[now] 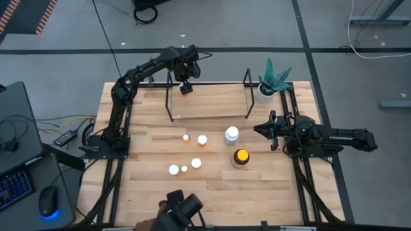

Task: Pick and place medicine bottles onto shelf by color
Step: Put the bottom left big orange pill bottle on the shelf

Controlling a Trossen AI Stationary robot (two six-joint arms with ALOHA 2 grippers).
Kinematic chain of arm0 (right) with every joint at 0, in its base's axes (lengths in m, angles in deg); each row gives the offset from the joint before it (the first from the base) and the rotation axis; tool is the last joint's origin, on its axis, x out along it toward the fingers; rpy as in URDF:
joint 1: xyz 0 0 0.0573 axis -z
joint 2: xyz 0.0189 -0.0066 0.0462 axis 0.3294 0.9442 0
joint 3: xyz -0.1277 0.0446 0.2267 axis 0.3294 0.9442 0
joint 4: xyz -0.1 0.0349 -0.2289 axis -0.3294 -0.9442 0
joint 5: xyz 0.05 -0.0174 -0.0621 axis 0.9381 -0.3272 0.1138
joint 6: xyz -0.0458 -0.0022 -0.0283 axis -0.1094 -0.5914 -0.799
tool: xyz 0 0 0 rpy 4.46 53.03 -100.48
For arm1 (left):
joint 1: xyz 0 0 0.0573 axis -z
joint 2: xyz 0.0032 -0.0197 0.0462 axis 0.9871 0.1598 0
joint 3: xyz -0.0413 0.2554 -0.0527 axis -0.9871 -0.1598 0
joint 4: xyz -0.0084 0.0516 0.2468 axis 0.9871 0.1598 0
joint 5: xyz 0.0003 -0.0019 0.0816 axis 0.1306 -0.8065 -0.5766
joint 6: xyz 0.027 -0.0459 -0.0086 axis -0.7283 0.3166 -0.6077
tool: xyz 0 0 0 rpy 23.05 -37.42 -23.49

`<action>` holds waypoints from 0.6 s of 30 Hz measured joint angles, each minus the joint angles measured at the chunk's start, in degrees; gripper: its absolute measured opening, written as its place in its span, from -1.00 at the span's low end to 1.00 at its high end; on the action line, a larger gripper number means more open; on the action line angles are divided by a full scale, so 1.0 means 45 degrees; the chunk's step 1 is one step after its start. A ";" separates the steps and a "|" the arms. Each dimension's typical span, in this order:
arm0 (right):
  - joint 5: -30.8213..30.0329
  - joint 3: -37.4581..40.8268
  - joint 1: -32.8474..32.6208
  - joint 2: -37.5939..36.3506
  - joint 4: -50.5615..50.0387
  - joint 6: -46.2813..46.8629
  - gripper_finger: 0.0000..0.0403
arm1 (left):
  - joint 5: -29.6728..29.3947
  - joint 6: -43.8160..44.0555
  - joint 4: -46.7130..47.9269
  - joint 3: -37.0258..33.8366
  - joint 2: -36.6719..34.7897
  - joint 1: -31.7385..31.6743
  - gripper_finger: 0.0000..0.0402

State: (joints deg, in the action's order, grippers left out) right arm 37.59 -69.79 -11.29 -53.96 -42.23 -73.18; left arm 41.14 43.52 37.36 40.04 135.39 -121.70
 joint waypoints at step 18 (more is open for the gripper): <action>-0.0001 0.0002 -0.0001 0.0000 0.0018 0.0000 -0.72 | 0.0003 0.1115 0.1431 0.2063 -0.1795 0.1895 0.39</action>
State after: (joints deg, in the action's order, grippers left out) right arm 37.59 -69.78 -11.29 -53.96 -42.15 -73.18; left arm 41.15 48.54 43.80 49.32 127.31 -113.17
